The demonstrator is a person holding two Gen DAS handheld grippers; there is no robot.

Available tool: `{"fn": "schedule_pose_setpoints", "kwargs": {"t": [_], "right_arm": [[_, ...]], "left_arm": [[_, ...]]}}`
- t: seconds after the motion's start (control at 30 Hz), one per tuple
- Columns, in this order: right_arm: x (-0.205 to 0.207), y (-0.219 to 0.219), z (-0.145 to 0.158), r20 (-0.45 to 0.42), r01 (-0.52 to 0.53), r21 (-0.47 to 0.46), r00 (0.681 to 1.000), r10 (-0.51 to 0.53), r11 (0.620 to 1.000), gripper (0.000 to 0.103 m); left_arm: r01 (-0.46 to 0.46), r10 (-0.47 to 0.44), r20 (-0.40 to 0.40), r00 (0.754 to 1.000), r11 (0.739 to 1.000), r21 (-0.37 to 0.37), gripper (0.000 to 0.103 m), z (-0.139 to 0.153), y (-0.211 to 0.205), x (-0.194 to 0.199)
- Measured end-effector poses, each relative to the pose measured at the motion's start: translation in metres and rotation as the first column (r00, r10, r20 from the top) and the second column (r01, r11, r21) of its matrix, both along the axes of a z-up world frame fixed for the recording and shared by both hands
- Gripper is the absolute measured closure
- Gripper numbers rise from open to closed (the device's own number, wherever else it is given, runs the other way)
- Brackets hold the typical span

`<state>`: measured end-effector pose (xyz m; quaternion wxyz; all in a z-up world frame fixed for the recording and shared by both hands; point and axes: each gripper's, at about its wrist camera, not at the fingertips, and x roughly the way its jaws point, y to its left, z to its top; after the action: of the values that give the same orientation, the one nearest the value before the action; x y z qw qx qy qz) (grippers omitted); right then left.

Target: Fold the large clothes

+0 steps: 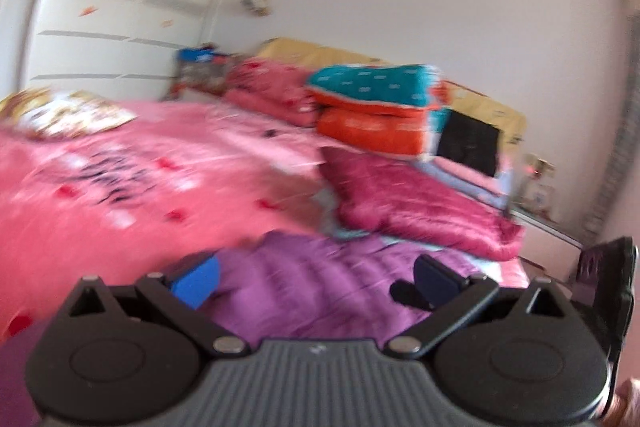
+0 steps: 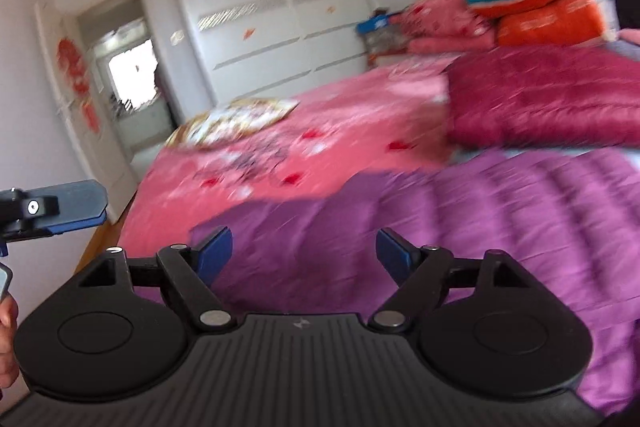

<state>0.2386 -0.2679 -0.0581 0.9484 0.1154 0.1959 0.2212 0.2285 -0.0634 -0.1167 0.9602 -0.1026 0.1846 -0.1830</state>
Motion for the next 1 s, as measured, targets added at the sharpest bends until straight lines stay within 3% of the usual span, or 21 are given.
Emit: {"fn": "schedule_pose_setpoints", "kwargs": {"t": [0.1,0.23,0.4,0.5,0.6,0.73,0.83,1.0], "right_arm": [[0.004,-0.037,0.015,0.039,0.126,-0.028,0.991,-0.125,0.992,0.003],[0.025,-0.091,0.02,0.042,0.32,-0.068,0.947,-0.318,0.945,0.003],[0.052,-0.143,0.001,-0.018,0.463,-0.091,0.885,-0.466,0.882,0.003],[0.056,-0.155,-0.01,-0.041,0.47,-0.021,0.882,-0.47,0.883,0.003],[0.052,-0.153,-0.015,-0.035,0.439,0.04,0.898,-0.438,0.898,0.005],[0.061,-0.134,-0.027,-0.049,0.412,-0.084,0.908,-0.416,0.907,0.013],[0.074,-0.124,-0.05,-0.056,0.416,-0.204,0.899,-0.435,0.886,0.019],[0.082,-0.112,-0.076,-0.048,0.415,-0.305,0.892,-0.449,0.857,0.021]], "left_arm": [[0.069,-0.069,-0.003,0.998,0.997,0.022,0.0,0.0,-0.023,0.025],[0.103,-0.1,-0.069,0.993,0.994,0.048,0.0,-0.018,-0.048,0.066],[0.005,0.013,-0.182,0.983,0.995,0.102,0.001,-0.051,-0.049,0.108],[-0.036,0.062,-0.229,0.971,0.993,0.115,0.001,-0.072,-0.04,0.113],[-0.046,0.08,-0.229,0.97,0.987,0.152,0.001,-0.084,-0.039,0.109],[-0.052,0.089,-0.218,0.972,0.984,0.169,0.001,-0.092,-0.043,0.108],[-0.05,0.087,-0.211,0.973,0.983,0.175,0.001,-0.101,-0.045,0.108],[-0.045,0.083,-0.214,0.973,0.984,0.175,0.0,-0.114,-0.048,0.11]]}}
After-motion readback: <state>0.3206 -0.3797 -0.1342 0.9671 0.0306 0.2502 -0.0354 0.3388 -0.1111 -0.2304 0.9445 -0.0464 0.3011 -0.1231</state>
